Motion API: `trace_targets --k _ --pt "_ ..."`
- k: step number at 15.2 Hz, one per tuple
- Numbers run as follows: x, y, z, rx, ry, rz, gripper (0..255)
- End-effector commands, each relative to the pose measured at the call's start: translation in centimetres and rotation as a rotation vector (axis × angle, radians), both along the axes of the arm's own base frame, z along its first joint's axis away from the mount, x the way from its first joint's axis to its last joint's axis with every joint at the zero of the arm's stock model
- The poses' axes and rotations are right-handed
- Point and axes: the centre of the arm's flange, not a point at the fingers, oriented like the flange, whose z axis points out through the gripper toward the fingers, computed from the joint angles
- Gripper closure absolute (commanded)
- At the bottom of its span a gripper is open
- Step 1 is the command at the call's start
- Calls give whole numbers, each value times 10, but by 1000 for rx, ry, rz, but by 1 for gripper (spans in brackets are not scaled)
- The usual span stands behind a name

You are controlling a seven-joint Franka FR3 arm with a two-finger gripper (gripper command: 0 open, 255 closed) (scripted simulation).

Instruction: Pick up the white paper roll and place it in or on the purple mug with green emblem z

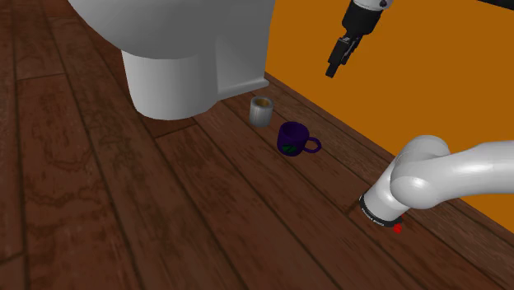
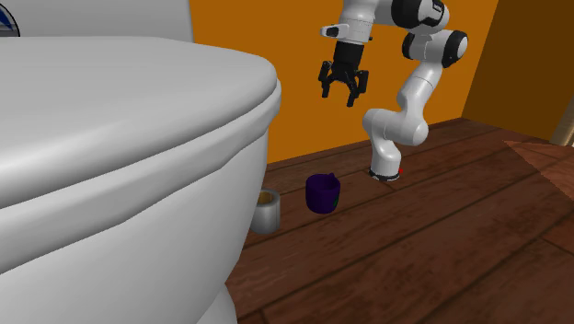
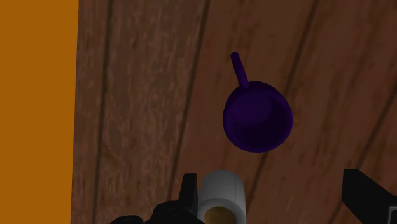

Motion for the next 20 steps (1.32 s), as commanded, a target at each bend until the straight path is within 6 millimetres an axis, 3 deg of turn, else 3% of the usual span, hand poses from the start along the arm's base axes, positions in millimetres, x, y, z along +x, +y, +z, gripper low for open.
trace_targets --k 1,20 --pt "0 0 0 0 0 0 0" --pt "198 -9 -167 71 73 -37 0"
